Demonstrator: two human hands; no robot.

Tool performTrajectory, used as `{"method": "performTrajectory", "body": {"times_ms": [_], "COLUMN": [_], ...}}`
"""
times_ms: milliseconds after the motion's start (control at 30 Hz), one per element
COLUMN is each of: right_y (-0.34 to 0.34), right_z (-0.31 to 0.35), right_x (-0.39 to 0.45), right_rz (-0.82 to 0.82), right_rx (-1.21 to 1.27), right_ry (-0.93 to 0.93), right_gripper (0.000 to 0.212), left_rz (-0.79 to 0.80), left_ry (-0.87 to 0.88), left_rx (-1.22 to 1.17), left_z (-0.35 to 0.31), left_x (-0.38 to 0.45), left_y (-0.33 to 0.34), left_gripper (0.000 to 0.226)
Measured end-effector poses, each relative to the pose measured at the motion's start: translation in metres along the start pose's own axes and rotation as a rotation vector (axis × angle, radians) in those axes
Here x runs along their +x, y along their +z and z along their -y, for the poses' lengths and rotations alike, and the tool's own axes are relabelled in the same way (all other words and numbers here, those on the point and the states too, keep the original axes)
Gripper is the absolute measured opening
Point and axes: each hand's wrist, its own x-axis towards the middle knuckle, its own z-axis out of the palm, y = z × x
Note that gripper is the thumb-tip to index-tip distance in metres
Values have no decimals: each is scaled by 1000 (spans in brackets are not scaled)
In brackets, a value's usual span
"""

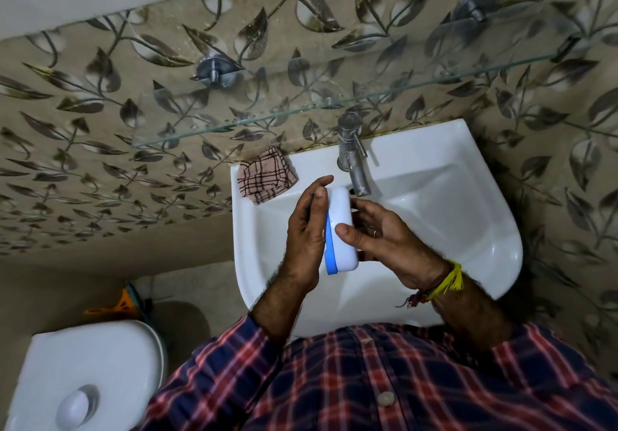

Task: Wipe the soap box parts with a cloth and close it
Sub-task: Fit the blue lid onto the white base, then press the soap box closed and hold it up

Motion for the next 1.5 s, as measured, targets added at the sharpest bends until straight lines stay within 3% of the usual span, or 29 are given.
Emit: {"method": "performTrajectory", "body": {"times_ms": [267,433,600,667,800,1000,1233,1367,1500], "right_y": [4,-1,3,2,-15,-17,-30,-37,-36], "right_z": [4,10,11,14,21,49,116,161,197], "right_x": [0,0,3,2,-4,-11,-8,4,24], "right_rz": [2,8,-60,-139,-160,-102,-168,-190,-187], "right_rx": [-4,30,54,44,-48,-390,-704,-871,-922], "right_ry": [-1,-18,18,13,-99,-330,-747,-885,-939], "right_gripper": [72,53,76,72,48,64,59,59,59], "left_rz": [10,80,85,68,111,96,189,6,-85], "left_ry": [-5,-53,-83,-73,-7,186,580,905,976], "left_rx": [-111,-179,-218,-231,-204,-294,234,598,655], "left_z": [3,-2,-4,-4,-6,-25,-98,-140,-167], "left_x": [-1,2,6,8,11,14,24,36,53], "left_y": [5,10,8,3,-10,-13,-48,-53,-46], "left_gripper": [51,51,59,52,37,47,62,62,57]}}
